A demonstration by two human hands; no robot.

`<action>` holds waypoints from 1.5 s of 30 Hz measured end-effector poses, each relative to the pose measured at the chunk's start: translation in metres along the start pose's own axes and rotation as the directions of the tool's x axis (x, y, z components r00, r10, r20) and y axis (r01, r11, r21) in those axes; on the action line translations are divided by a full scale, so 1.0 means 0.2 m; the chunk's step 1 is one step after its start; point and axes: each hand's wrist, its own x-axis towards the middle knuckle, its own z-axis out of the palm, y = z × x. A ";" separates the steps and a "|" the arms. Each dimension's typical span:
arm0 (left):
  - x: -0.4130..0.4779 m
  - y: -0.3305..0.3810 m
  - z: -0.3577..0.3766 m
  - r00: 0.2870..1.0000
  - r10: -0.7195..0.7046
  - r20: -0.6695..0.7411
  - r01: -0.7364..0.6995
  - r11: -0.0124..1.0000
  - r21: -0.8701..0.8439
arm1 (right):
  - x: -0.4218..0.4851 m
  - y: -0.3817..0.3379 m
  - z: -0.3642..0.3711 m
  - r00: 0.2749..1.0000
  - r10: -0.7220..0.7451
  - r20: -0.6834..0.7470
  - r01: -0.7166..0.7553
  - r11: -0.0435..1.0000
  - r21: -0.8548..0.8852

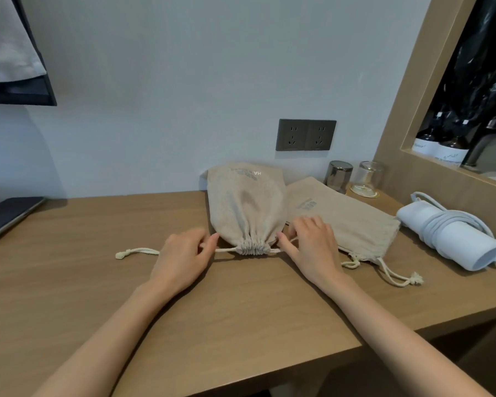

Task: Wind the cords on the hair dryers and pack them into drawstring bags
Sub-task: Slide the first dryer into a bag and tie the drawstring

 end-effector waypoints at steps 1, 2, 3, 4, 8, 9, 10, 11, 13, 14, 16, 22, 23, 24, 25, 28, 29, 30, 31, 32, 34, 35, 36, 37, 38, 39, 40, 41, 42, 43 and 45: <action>-0.01 0.00 0.00 0.998 0.031 -0.059 -0.030 0.999 0.011 | -0.01 -0.01 0.00 0.998 -0.009 -0.058 0.008 1.000 -0.012; -0.02 0.00 0.01 0.991 0.064 -0.115 -0.059 0.997 0.044 | -0.03 -0.02 -0.01 0.995 -0.013 -0.101 0.012 1.000 -0.010; -0.02 0.01 0.02 0.983 0.102 -0.155 -0.092 0.993 0.069 | -0.05 -0.03 -0.01 0.992 -0.027 -0.125 0.027 1.000 0.003; -0.03 0.02 0.02 0.975 0.142 -0.171 -0.130 0.988 0.079 | -0.07 -0.05 -0.02 0.990 -0.057 -0.132 0.060 0.998 0.015; -0.09 0.10 0.05 0.942 0.314 -0.118 -0.298 0.945 0.135 | -0.15 -0.09 -0.04 0.981 -0.179 -0.079 0.180 0.984 0.011; -0.10 0.12 0.06 0.939 0.330 -0.101 -0.312 0.936 0.161 | -0.15 -0.09 -0.04 0.983 -0.179 -0.050 0.180 0.984 0.011; -0.11 0.12 0.07 0.940 0.330 -0.083 -0.312 0.934 0.176 | -0.16 -0.09 -0.05 0.984 -0.175 -0.017 0.175 0.985 0.006; -0.12 0.12 0.07 0.946 0.318 -0.066 -0.301 0.934 0.190 | -0.16 -0.08 -0.05 0.985 -0.171 0.015 0.171 0.985 -0.008; -0.13 0.13 0.08 0.956 0.291 -0.042 -0.273 0.932 0.239 | -0.17 -0.09 -0.07 0.985 -0.154 0.084 0.158 0.986 -0.048; -0.14 0.13 0.07 0.965 0.259 -0.032 -0.242 0.934 0.262 | -0.18 -0.08 -0.07 0.984 -0.132 0.119 0.140 0.988 -0.061; -0.15 0.13 0.05 0.991 0.137 -0.003 -0.131 0.957 0.260 | -0.19 -0.09 -0.07 0.979 -0.053 0.196 0.065 0.996 -0.057; -0.09 0.12 0.02 0.995 -0.078 0.064 0.095 0.937 -0.336 | -0.13 -0.10 -0.07 0.886 0.289 0.363 -0.445 0.749 0.491; -0.07 0.14 0.01 0.990 -0.106 0.091 0.136 0.887 -0.441 | -0.12 -0.10 -0.07 0.861 0.295 0.414 -0.501 0.633 0.590; -0.05 0.16 -0.01 0.982 -0.135 0.129 0.183 0.823 -0.538 | -0.10 -0.11 -0.08 0.845 0.291 0.449 -0.534 0.519 0.668; -0.04 0.18 -0.02 0.976 -0.152 0.159 0.218 0.769 -0.601 | -0.08 -0.13 -0.09 0.832 0.287 0.474 -0.554 0.405 0.727; 0.02 0.22 -0.08 0.985 -0.124 0.116 0.170 0.723 -0.670 | -0.01 -0.19 -0.12 0.826 0.275 0.493 -0.548 0.185 0.816; 0.04 0.22 -0.09 0.988 -0.117 0.105 0.157 0.699 -0.697 | 0.02 -0.22 -0.13 0.828 0.275 0.489 -0.536 0.130 0.834; 0.05 0.23 -0.11 0.987 -0.115 0.114 0.161 0.673 -0.722 | 0.04 -0.23 -0.14 0.831 0.268 0.487 -0.522 0.078 0.849; 0.07 0.23 -0.12 0.987 -0.103 0.124 0.161 0.660 -0.733 | 0.06 -0.26 -0.14 0.836 0.254 0.486 -0.508 0.022 0.861; 0.08 0.24 -0.13 0.988 -0.089 0.127 0.154 0.659 -0.736 | 0.08 -0.28 -0.14 0.848 0.235 0.475 -0.493 0.020 0.870; 0.12 0.25 -0.15 0.992 -0.056 0.116 0.123 0.679 -0.723 | 0.09 -0.31 -0.13 0.890 0.175 0.421 -0.452 0.230 0.862; 0.14 0.26 -0.15 0.993 -0.042 0.113 0.111 0.693 -0.712 | 0.09 -0.33 -0.11 0.914 0.115 0.388 -0.402 0.380 0.833; 0.16 0.26 -0.16 0.993 -0.025 0.117 0.100 0.715 -0.692 | 0.09 -0.34 -0.10 0.931 0.046 0.361 -0.332 0.518 0.788; 0.18 0.26 -0.16 0.992 0.001 0.124 0.082 0.744 -0.664 | 0.08 -0.35 -0.09 0.937 -0.019 0.348 -0.262 0.622 0.738; 0.20 0.27 -0.15 0.991 0.031 0.132 0.061 0.768 -0.638 | 0.07 -0.35 -0.06 0.937 -0.069 0.343 -0.201 0.696 0.689; 0.21 0.26 -0.14 0.988 0.062 0.145 0.041 0.788 -0.615 | 0.07 -0.35 -0.05 0.934 -0.101 0.343 -0.156 0.749 0.644; 0.23 0.26 -0.13 0.982 0.085 0.170 0.036 0.795 -0.606 | 0.06 -0.35 -0.04 0.931 -0.125 0.343 -0.120 0.783 0.611; 0.24 0.26 -0.13 0.974 0.103 0.204 0.043 0.794 -0.606 | 0.05 -0.35 -0.04 0.931 -0.144 0.335 -0.098 0.786 0.610; 0.25 0.25 -0.12 0.961 0.124 0.246 0.055 0.789 -0.612 | 0.04 -0.34 -0.03 0.933 -0.156 0.324 -0.092 0.767 0.635; 0.26 0.25 -0.11 0.945 0.152 0.289 0.060 0.789 -0.611 | 0.02 -0.33 -0.02 0.940 -0.159 0.303 -0.090 0.737 0.669; 0.27 0.24 -0.10 0.919 0.214 0.331 0.027 0.803 -0.595 | 0.01 -0.33 -0.02 0.956 -0.120 0.267 -0.113 0.688 0.717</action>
